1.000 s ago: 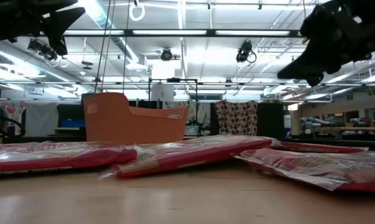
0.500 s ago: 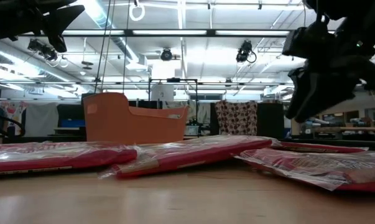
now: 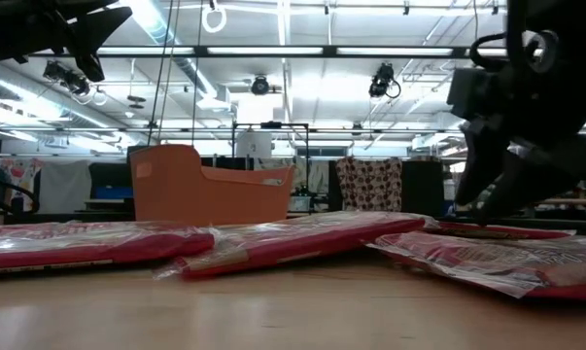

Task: Sort popcorn bags into baskets
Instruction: Put the red popcorn bag into the orange bin

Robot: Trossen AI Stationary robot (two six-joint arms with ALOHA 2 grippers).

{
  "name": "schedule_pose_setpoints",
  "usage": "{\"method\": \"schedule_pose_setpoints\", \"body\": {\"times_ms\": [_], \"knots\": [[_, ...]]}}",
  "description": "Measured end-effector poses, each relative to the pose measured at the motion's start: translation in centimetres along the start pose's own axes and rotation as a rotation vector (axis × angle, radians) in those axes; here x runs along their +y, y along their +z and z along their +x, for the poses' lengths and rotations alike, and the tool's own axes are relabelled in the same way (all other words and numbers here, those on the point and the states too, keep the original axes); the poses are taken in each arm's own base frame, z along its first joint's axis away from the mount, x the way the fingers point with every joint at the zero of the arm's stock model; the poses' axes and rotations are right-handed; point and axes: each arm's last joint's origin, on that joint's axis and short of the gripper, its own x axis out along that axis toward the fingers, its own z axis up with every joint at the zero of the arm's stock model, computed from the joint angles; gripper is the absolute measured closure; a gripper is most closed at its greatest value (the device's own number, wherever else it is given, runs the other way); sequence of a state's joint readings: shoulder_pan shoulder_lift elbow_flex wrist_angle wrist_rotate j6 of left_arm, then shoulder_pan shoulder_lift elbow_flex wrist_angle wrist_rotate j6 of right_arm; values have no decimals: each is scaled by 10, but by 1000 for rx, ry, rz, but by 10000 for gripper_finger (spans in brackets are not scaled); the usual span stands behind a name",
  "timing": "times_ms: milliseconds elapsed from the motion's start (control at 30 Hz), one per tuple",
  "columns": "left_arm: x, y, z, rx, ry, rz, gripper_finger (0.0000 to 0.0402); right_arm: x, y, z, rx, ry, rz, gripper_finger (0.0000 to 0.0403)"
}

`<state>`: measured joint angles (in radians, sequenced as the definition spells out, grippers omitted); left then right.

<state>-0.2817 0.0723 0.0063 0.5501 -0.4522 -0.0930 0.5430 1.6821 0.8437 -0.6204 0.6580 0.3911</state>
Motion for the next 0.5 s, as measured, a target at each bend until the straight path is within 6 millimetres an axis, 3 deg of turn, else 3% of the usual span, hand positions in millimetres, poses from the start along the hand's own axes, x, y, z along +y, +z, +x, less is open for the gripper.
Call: {"method": "schedule_pose_setpoints", "body": {"times_ms": [500], "knots": [[0, 0, 0, 0, -1, -1, 285, 11, -7, 13, 158, -82, -30, 241]]}}
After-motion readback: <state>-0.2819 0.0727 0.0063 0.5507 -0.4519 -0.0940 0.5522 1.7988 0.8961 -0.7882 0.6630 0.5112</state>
